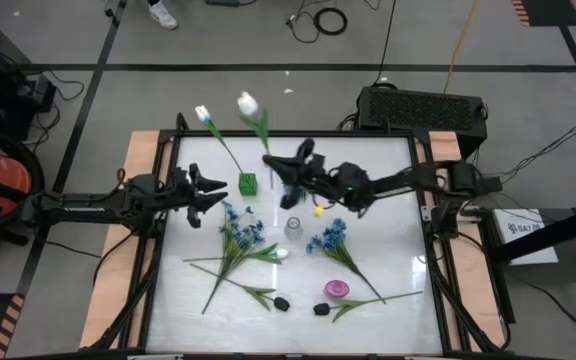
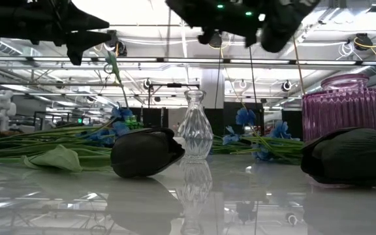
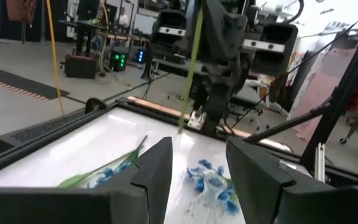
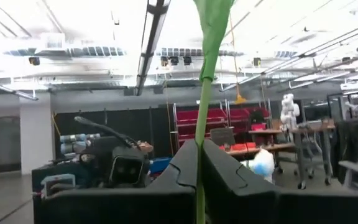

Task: Sort flowers into vase by color
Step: Put the right white flower into the green vase

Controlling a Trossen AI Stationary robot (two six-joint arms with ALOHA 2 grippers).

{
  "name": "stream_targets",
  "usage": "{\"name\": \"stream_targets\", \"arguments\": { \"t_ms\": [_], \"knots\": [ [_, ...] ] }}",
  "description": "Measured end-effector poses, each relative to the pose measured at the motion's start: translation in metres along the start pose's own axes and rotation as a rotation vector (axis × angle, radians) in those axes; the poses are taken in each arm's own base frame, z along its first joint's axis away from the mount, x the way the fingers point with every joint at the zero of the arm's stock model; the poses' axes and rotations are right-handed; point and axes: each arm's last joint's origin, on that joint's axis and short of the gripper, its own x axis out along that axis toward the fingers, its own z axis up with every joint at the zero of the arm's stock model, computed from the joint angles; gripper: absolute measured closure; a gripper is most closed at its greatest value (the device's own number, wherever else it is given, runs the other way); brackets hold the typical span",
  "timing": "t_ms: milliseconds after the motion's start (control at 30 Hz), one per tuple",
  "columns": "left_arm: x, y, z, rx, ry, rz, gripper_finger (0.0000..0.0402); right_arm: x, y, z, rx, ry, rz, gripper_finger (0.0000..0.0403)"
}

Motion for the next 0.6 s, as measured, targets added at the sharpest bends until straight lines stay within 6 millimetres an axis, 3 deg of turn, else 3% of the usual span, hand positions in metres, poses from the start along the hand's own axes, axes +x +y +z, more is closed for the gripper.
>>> {"name": "stream_targets", "arguments": {
  "t_ms": [200, 400, 600],
  "knots": [
    [0.0, 0.001, 0.0, 0.002, -0.005, 0.033, 0.0244, 0.037, -0.003, -0.009, 0.036, -0.009, 0.066, 0.0401],
    [0.001, 0.002, 0.001, 0.016, -0.02, 0.052, 0.0242, 0.05, -0.003, -0.019, 0.094, -0.015, 0.098, 0.0401],
    [0.007, 0.002, 0.0, -0.002, -0.019, 0.037, 0.0176, 0.05, -0.001, -0.027, 0.094, 0.003, 0.104, 0.0401]
  ]
}}
